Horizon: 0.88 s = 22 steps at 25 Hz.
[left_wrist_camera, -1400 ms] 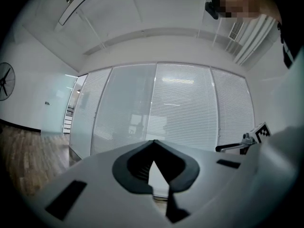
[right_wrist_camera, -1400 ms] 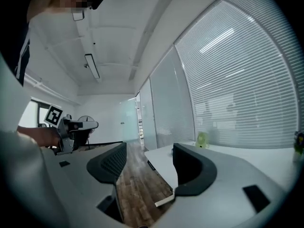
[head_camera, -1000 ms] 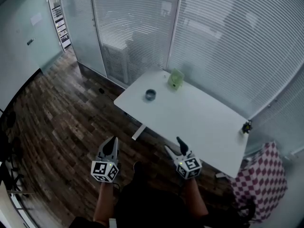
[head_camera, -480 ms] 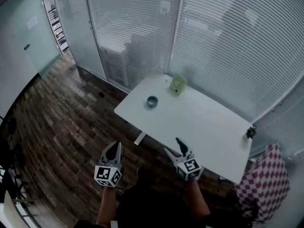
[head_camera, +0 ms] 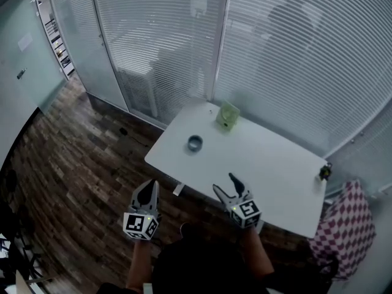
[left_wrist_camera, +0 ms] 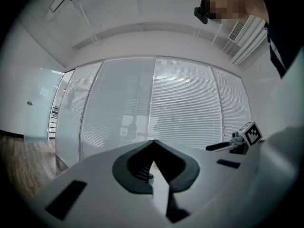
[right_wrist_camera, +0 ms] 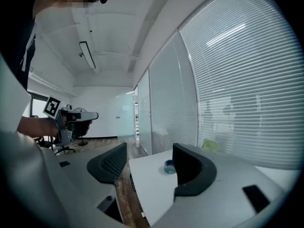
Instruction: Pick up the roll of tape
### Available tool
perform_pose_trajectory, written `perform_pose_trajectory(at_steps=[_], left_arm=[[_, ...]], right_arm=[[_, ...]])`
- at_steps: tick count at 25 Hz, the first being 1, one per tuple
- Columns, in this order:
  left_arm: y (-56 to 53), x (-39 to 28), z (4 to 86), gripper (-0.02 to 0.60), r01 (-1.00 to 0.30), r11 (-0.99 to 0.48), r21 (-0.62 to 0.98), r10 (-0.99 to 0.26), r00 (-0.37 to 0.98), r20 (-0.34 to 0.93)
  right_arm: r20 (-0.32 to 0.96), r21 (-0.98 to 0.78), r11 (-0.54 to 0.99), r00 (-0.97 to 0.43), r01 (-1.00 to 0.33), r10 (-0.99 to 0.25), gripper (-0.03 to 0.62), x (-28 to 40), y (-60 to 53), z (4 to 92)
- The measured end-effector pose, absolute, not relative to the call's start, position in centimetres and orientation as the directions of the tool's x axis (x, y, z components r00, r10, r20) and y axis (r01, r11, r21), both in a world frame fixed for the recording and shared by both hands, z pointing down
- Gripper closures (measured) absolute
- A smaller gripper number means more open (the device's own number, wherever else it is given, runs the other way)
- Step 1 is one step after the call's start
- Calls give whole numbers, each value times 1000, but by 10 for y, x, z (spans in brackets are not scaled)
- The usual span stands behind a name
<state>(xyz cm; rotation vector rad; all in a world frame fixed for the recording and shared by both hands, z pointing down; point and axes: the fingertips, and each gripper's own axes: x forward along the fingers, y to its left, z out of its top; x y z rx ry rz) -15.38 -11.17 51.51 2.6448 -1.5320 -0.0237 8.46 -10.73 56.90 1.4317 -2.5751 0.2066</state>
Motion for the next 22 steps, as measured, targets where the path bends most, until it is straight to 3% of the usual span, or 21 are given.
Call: perform_pose_trajectory(at_steps=[10,22], left_arm=[[-159,-147,510,575,-825,-559,85,-827,562,9],[-205,-140,512,575,-840,-533,104,-842,539,36]], right_arm=[[236,24,474,-456,-880,-858,299,84,-150,561],[318,50,561,-519,-826,-793,299,72,-210,590]])
